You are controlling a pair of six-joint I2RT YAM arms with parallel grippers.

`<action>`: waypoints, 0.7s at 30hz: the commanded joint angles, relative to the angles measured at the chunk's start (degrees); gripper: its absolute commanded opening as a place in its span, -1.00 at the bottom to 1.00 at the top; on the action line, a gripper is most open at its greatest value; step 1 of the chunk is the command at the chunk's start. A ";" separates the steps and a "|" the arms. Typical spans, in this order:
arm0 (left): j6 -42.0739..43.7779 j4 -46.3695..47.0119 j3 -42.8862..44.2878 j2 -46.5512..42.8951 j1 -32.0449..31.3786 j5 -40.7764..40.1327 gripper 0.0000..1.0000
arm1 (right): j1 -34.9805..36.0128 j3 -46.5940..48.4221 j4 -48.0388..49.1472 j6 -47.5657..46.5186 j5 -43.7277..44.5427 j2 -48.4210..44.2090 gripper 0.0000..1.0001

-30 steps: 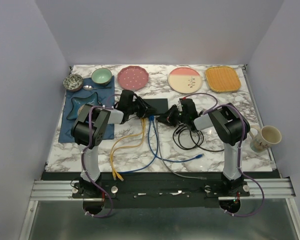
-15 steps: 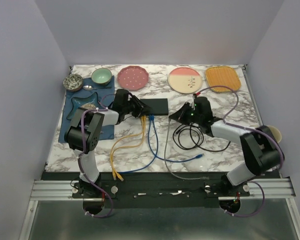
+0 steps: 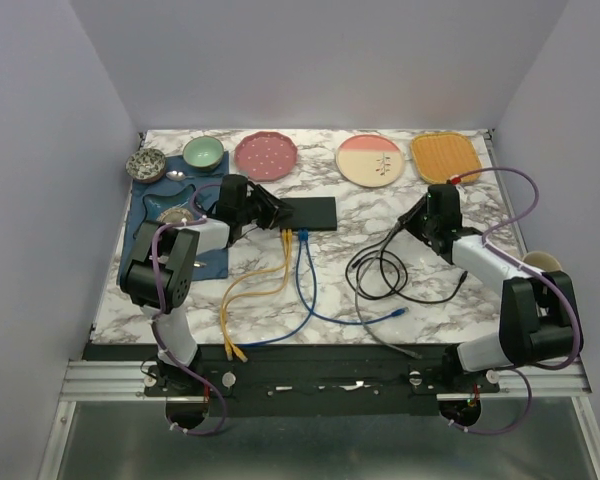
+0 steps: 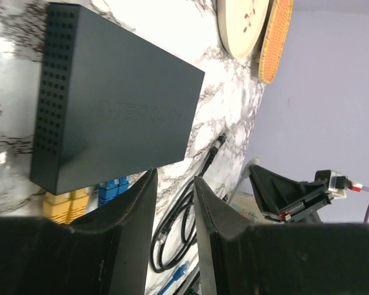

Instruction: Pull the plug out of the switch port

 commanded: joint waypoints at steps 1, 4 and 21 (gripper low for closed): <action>0.12 -0.67 -1.09 -1.19 2.16 -1.22 -0.24 | -0.38 -0.72 0.51 -1.54 3.06 -1.70 0.01; -0.15 -0.76 0.22 -0.41 2.78 -1.39 -0.23 | 1.64 -1.17 6.42 -1.19 -3.26 -2.76 0.26; 3.81 -6.73 8.31 4.52 2.78 0.01 -0.22 | 15.89 12.89 26.64 11.56 -37.29 29.22 0.17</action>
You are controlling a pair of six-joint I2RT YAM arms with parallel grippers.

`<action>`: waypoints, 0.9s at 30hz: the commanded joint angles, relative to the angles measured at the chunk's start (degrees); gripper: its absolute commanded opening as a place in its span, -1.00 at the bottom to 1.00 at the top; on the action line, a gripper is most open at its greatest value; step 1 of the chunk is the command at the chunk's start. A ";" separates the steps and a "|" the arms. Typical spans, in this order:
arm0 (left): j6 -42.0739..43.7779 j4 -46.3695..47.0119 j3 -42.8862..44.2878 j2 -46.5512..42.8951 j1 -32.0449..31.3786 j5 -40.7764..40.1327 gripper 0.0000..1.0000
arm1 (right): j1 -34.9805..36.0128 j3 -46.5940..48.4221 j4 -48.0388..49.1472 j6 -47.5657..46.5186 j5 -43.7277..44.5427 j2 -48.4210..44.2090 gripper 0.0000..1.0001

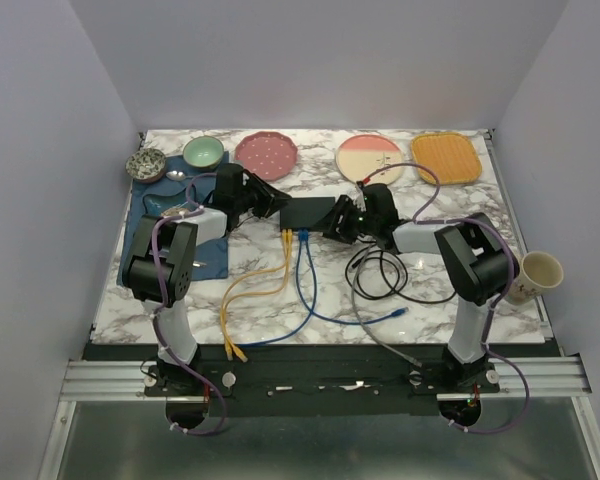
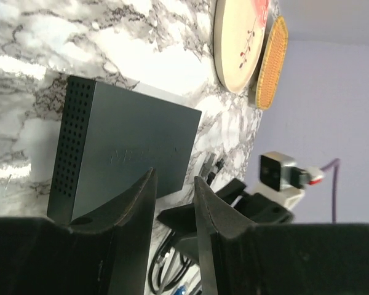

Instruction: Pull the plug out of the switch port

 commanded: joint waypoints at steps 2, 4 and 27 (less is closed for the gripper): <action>2.50 -3.61 3.23 3.14 -0.06 1.59 -0.22 | 0.32 1.58 7.31 4.22 -9.28 4.01 0.15; 2.76 -3.61 2.70 3.06 -0.06 1.33 -0.22 | 0.41 0.36 8.44 3.43 -7.89 3.40 0.14; 1.10 2.10 -18.13 -8.81 0.46 -4.13 -0.16 | -0.90 30.31 -19.22 -8.79 3.55 13.14 0.03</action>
